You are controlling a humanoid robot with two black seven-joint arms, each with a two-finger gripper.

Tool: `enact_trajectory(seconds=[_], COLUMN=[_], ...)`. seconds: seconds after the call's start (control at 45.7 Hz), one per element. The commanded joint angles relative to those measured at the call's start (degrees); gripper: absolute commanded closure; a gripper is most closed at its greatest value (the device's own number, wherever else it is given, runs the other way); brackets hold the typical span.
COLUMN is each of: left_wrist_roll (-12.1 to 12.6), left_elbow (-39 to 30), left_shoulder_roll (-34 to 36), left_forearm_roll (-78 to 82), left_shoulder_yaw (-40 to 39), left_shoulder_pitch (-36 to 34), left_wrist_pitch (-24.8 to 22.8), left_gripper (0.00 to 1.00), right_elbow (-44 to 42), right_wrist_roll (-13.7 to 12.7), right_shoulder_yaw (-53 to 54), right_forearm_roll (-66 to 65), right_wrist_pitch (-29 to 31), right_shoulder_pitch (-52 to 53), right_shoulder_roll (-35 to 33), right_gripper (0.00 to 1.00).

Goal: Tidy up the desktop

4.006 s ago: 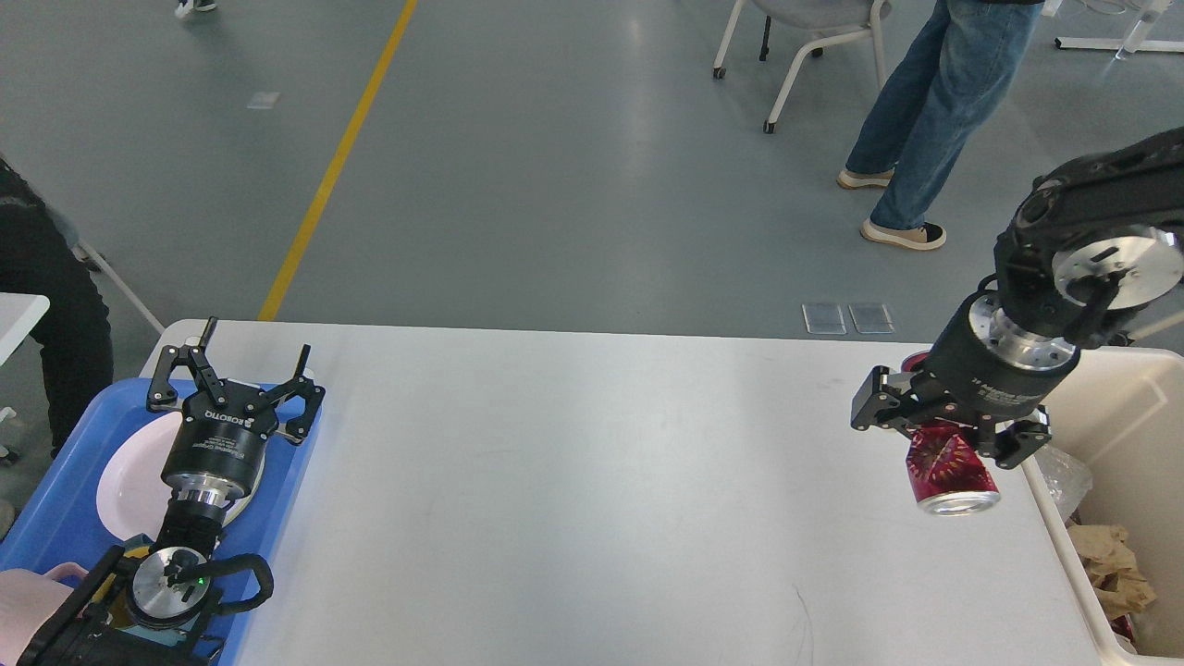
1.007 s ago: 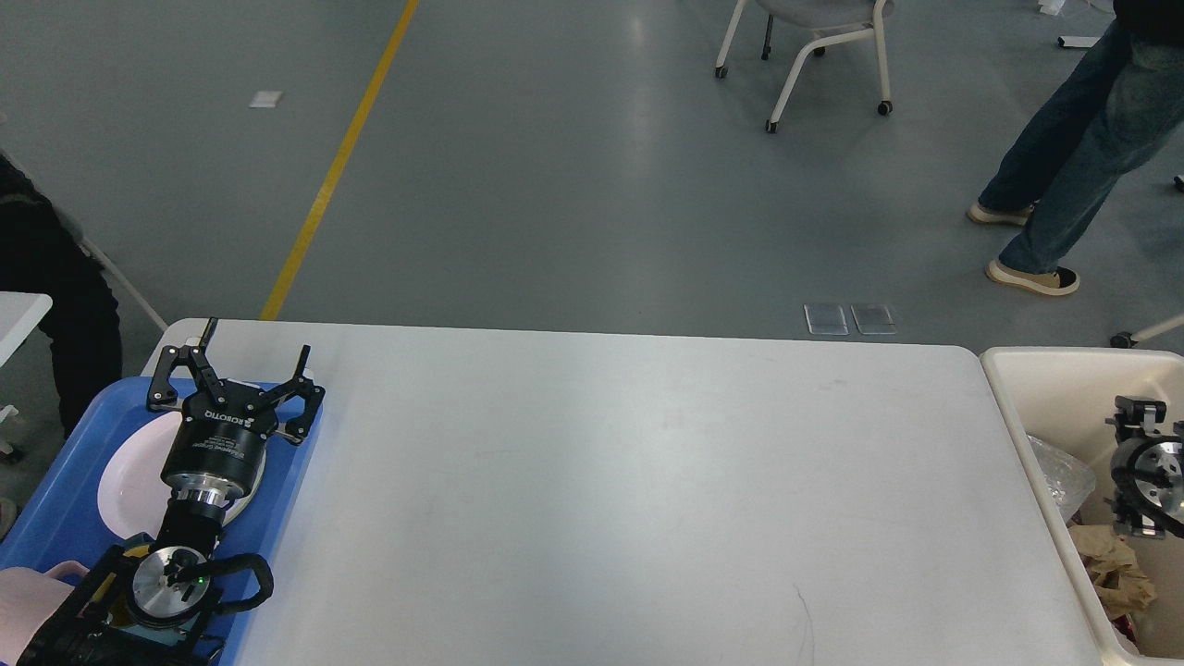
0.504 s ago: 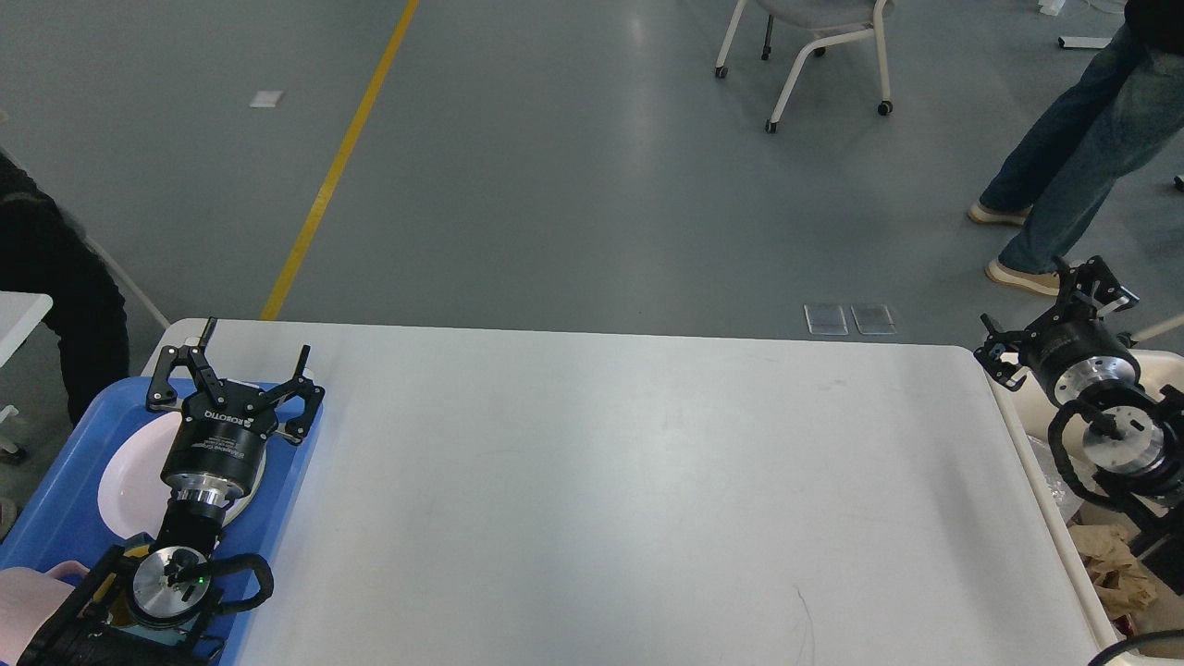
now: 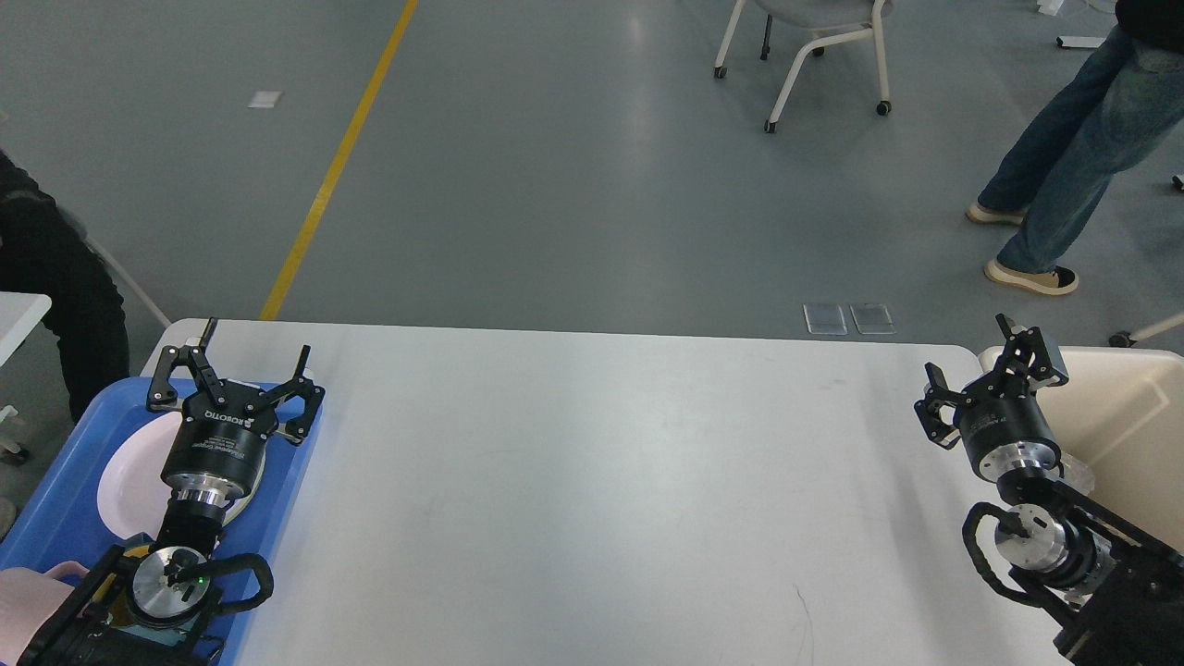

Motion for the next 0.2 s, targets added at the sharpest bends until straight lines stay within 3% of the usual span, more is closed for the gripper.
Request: enact_trajectory(seconds=[0.0,0.175], left_wrist_roll=[0.00,0.00], left_elbow=[0.00,0.00], left_shoulder_roll=[0.00,0.00], left_forearm_roll=[0.00,0.00], left_shoulder_yaw=[0.00,0.00], left_shoulder_pitch=[-0.01,-0.01], left_wrist_pitch=[-0.01,-0.01], left_gripper=[0.03,0.04], right_elbow=[-0.88,-2.11], right_wrist_roll=[-0.07,-0.07], right_shoulder_yaw=[-0.01,-0.01], right_forearm_roll=[-0.04,0.05], right_wrist_pitch=[-0.02,0.15], right_shoulder_pitch=[0.08,0.43], right_shoulder_roll=[0.11,0.11], right_gripper=[0.00,0.00])
